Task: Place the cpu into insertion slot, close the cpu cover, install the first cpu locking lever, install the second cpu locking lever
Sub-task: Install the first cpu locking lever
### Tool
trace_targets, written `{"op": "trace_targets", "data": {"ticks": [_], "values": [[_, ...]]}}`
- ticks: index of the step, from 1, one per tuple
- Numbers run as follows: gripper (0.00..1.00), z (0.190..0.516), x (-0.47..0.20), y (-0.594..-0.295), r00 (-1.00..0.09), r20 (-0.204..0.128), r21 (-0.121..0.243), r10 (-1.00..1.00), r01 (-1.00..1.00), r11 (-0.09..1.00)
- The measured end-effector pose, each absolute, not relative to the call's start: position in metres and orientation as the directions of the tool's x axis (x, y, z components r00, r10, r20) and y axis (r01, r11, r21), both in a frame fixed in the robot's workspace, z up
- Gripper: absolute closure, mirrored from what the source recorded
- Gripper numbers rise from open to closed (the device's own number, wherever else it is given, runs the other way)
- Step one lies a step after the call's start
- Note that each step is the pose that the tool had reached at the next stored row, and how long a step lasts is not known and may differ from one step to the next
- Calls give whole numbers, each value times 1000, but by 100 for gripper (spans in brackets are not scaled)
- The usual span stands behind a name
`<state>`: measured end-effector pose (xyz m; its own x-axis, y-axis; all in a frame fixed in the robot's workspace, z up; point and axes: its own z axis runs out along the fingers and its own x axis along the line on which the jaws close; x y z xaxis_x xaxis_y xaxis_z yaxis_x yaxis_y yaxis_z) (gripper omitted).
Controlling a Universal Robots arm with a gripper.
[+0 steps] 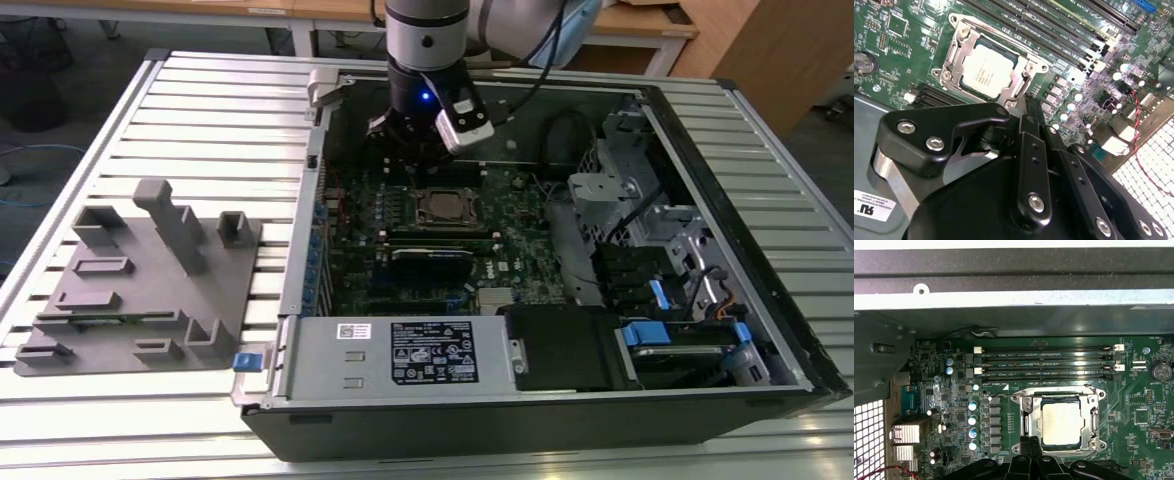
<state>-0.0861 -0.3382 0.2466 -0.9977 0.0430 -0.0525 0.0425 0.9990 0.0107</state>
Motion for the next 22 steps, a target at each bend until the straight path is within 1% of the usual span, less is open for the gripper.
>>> {"op": "trace_targets", "data": {"ticks": [22], "values": [[89, 250, -88, -338, -998, -52, 11, 43, 43, 999]]}}
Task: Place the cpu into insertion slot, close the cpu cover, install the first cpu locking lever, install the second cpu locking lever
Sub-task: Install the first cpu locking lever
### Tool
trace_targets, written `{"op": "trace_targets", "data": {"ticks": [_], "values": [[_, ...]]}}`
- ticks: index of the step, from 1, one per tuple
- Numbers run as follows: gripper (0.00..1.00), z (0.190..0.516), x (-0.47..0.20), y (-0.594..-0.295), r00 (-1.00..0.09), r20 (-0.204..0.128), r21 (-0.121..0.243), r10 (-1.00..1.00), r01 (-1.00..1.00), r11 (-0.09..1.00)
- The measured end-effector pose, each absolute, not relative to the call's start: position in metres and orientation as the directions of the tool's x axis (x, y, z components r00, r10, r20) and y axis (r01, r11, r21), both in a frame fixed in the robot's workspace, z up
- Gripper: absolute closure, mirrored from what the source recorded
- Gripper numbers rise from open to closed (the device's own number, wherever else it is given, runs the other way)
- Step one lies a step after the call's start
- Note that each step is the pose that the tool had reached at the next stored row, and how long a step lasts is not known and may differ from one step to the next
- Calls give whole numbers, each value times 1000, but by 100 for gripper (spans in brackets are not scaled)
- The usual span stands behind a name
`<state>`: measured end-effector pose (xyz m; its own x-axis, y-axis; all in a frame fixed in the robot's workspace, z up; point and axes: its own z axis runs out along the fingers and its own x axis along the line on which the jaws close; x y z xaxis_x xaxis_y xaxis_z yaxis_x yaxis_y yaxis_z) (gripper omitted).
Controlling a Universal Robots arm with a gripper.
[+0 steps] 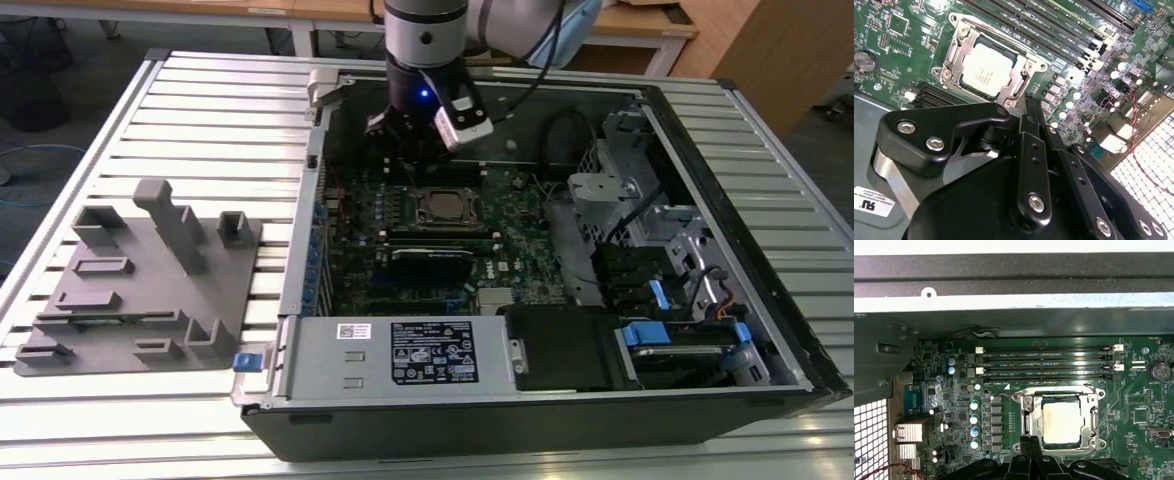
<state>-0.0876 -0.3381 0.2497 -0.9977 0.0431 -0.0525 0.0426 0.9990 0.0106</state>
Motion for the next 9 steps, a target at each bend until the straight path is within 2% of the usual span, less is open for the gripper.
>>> {"op": "trace_targets", "data": {"ticks": [9], "values": [[89, 250, -89, -338, -998, -52, 10, 43, 42, 999]]}}
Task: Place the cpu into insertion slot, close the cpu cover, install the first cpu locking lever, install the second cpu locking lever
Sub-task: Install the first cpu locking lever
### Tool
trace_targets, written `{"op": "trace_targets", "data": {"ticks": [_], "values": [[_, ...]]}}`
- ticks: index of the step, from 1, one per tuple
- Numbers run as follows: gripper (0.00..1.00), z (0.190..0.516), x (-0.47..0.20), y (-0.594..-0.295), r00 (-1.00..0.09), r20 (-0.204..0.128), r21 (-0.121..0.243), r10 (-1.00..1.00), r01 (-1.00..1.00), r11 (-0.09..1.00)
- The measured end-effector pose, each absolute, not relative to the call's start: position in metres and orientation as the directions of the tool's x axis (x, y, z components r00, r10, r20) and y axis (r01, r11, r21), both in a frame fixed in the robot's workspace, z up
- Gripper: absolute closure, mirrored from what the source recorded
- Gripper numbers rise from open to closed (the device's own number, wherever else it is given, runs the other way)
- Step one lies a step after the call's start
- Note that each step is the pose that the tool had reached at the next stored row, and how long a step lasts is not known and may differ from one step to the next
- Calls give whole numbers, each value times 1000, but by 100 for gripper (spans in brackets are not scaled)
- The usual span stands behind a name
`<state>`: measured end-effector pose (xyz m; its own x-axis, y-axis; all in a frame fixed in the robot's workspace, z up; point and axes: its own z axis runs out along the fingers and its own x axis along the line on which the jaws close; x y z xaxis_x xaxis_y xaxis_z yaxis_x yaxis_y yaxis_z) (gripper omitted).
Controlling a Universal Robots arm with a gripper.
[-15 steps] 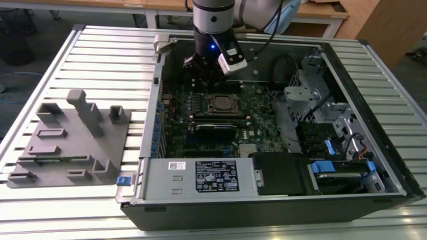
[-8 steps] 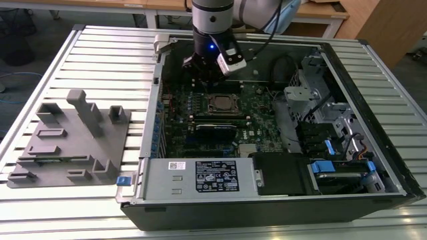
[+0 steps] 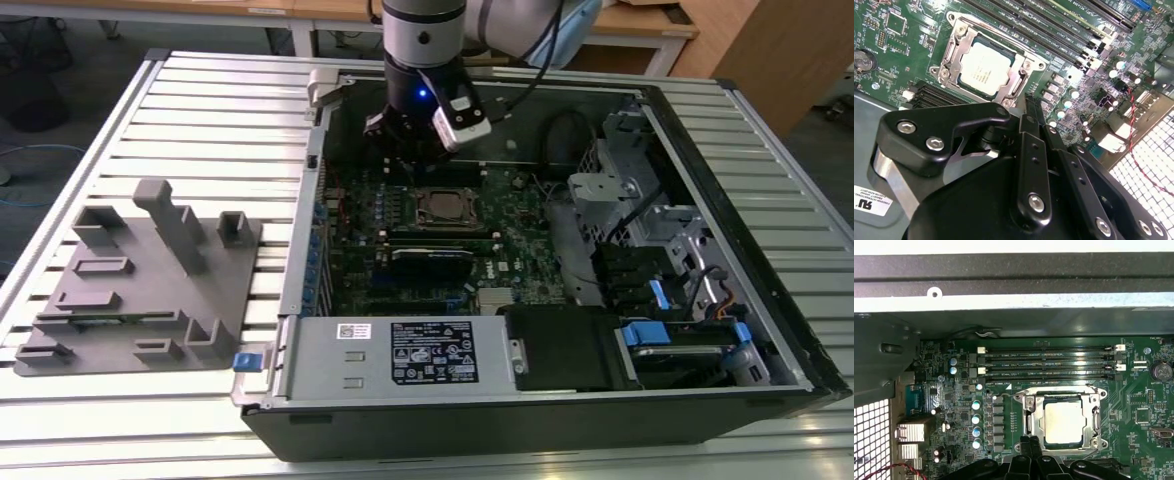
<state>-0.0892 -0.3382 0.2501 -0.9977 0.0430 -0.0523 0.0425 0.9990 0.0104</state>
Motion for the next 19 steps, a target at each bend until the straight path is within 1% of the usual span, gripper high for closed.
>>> {"op": "trace_targets", "data": {"ticks": [19], "values": [[89, 251, -99, -338, -998, -52, 11, 43, 43, 999]]}}
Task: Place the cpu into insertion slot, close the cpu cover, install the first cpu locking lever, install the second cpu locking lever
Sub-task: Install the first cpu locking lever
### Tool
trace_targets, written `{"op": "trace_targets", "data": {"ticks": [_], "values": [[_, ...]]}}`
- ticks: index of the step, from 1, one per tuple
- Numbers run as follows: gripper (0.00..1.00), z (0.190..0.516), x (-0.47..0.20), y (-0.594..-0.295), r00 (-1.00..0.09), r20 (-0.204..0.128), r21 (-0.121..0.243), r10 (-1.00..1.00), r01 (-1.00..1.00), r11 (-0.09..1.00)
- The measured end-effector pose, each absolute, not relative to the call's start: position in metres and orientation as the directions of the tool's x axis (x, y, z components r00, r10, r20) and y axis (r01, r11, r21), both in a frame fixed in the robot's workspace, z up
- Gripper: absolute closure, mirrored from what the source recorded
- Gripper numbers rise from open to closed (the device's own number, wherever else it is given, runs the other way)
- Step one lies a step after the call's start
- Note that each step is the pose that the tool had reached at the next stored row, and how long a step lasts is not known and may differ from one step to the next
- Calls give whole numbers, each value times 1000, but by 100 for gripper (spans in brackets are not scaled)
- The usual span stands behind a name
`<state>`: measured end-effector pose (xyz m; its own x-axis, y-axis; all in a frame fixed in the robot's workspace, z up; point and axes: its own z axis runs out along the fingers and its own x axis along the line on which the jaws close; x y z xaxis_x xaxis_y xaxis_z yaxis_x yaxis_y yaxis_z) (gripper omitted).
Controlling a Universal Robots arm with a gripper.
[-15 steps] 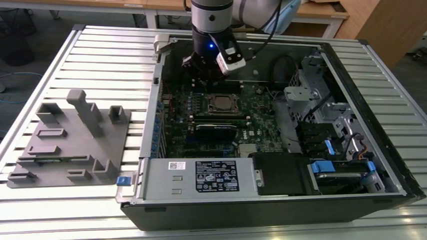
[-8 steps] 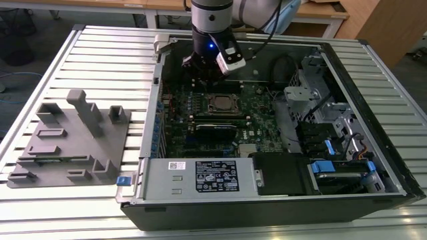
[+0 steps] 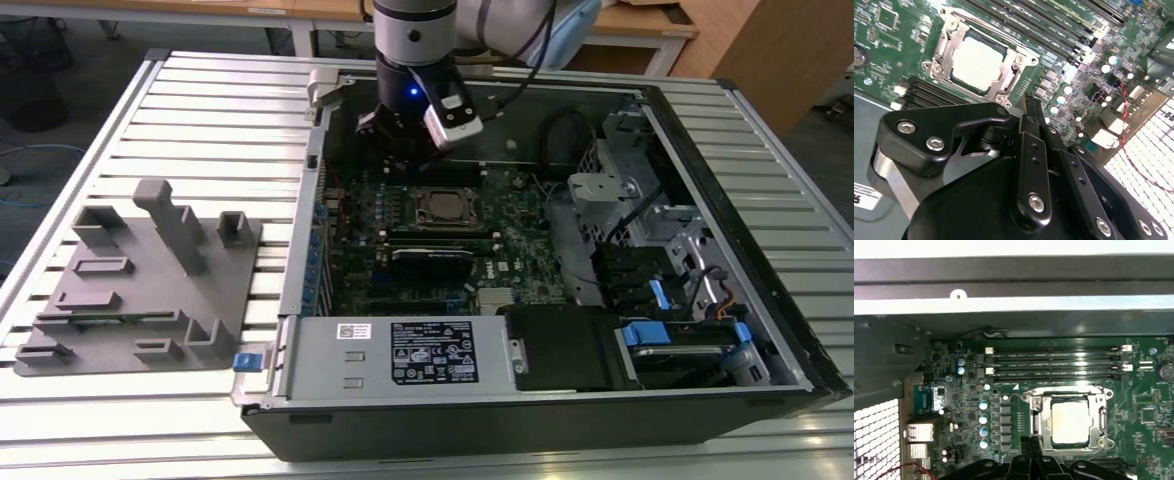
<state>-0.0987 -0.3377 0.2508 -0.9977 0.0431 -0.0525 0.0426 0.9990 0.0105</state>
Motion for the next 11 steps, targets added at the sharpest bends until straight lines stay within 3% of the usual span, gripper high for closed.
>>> {"op": "trace_targets", "data": {"ticks": [11], "values": [[89, 254, -105, -337, -998, -53, 11, 43, 43, 999]]}}
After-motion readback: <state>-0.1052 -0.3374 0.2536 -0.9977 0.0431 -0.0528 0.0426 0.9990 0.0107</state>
